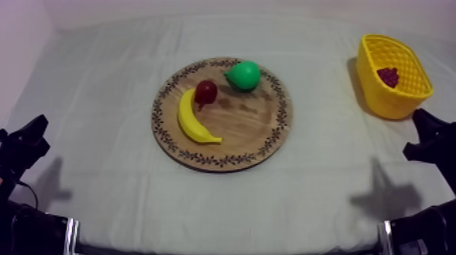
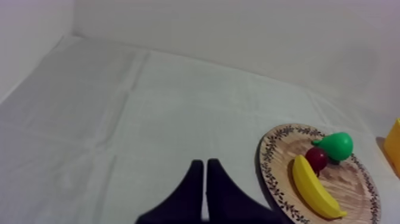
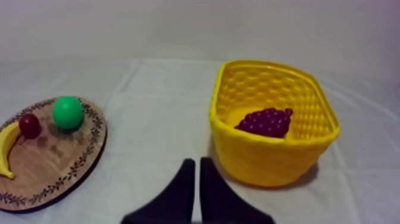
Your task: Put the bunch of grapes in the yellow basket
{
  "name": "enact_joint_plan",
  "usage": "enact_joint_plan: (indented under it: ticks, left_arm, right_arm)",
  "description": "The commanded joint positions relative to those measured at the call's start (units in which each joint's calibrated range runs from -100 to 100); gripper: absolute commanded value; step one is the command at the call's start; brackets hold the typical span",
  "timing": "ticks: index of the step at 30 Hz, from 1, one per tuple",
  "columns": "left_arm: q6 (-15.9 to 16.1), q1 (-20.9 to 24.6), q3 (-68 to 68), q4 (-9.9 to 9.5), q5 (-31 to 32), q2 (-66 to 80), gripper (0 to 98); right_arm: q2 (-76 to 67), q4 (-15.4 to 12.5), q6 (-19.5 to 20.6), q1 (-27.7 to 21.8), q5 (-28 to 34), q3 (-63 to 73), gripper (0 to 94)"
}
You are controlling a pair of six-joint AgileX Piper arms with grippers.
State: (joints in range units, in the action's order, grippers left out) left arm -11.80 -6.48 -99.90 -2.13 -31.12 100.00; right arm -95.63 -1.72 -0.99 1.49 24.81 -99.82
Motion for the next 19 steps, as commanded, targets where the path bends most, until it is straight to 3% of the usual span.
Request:
enact_joint_plan:
  ticks: [1, 5, 13, 19]
  left_arm:
    - [0.00, 0.01, 0.01, 0.00, 0.00, 0.00, 0.1]
    - [-0.01, 0.01, 0.01, 0.00, 0.00, 0.00, 0.1]
    - [-0.04, 0.01, 0.01, 0.00, 0.00, 0.00, 0.1]
    - [-0.05, 0.01, 0.01, 0.00, 0.00, 0.00, 0.1]
  right_arm:
    - [-0.01, -0.60, -0.43, 0.11, 2.46, -0.05, 0.6]
    - [-0.10, -0.17, 1.67, 1.21, 9.20, 0.01, 0.6]
    - [-0.12, 0.07, -8.43, 2.95, 11.81, 0.04, 0.6]
    - [-0.12, 0.08, -10.74, 3.08, 11.95, 0.04, 0.6]
